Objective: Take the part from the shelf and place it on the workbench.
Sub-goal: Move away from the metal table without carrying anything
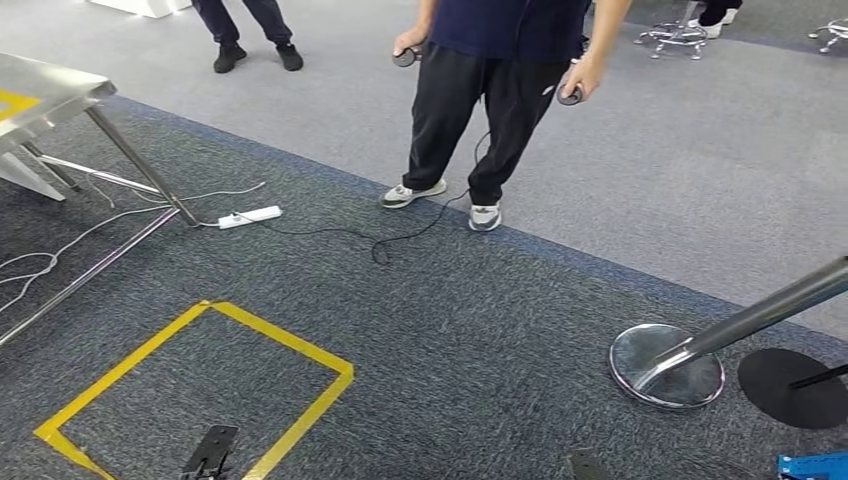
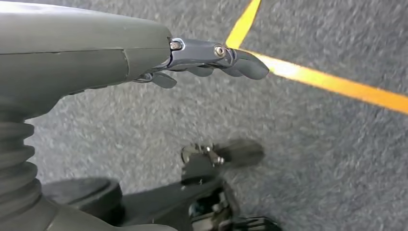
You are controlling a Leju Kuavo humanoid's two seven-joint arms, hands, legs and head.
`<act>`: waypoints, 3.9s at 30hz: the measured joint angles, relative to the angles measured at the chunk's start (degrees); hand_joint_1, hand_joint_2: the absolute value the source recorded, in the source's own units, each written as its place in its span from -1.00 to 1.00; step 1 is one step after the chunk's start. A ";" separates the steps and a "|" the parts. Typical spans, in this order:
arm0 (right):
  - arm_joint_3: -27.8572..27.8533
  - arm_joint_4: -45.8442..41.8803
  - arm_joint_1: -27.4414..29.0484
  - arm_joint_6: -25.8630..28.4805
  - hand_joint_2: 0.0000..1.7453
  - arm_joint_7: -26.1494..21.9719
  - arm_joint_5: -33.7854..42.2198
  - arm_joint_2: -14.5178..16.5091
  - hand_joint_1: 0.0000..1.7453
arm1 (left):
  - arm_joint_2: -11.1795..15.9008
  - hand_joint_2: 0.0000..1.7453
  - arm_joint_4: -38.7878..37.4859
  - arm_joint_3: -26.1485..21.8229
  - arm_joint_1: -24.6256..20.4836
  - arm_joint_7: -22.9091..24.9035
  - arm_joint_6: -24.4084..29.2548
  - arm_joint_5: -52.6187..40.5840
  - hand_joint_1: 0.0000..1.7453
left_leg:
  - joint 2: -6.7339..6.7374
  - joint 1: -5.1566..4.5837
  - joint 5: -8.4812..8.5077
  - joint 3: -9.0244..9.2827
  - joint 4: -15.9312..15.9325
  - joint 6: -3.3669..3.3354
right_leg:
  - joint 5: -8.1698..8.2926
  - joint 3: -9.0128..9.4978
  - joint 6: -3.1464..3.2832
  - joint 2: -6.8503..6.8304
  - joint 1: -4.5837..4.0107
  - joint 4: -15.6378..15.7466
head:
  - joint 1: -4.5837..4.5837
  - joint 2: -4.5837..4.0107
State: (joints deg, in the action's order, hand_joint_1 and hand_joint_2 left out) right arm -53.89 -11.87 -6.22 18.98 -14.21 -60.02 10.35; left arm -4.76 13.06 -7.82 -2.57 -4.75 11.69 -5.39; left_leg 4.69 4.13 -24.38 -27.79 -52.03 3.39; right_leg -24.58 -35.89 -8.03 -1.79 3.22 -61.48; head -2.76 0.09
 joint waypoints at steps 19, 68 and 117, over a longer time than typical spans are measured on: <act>0.03 -0.02 -0.73 0.09 -1.00 0.64 -0.12 0.45 -1.00 | -0.62 1.00 -1.25 -1.41 0.29 6.96 -2.14 -2.39 -1.00 | -9.61 -5.69 -3.07 -4.12 -6.26 -5.83 | 1.49 -1.69 6.16 11.35 -3.49 1.10 | 1.88 0.01; 0.02 0.03 -0.36 0.03 -1.00 0.17 0.22 0.01 -1.00 | -0.59 1.00 -1.59 -1.45 0.43 7.98 -1.92 -3.56 -1.00 | -0.84 -4.30 -3.38 -4.76 -7.41 -2.32 | -0.83 1.61 5.77 1.14 -2.14 1.58 | 1.39 0.00; 0.04 0.04 -0.10 -0.35 -1.00 0.50 0.17 -0.24 -1.00 | -0.62 1.00 -1.86 -1.47 0.64 7.96 -2.09 -4.38 -1.00 | -4.19 -3.66 -2.01 -3.23 -4.71 -4.03 | -5.70 -5.87 3.84 2.75 -1.89 -10.03 | 1.13 -0.01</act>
State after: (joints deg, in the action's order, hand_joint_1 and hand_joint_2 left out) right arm -53.84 -11.83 -6.33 18.63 -13.70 -59.85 10.11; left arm -5.39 11.21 -9.29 -1.93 3.21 9.61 -9.77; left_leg 0.51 0.47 -26.39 -31.02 -56.74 -0.64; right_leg -30.28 -41.76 -4.19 0.97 1.33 -71.51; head -1.62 0.09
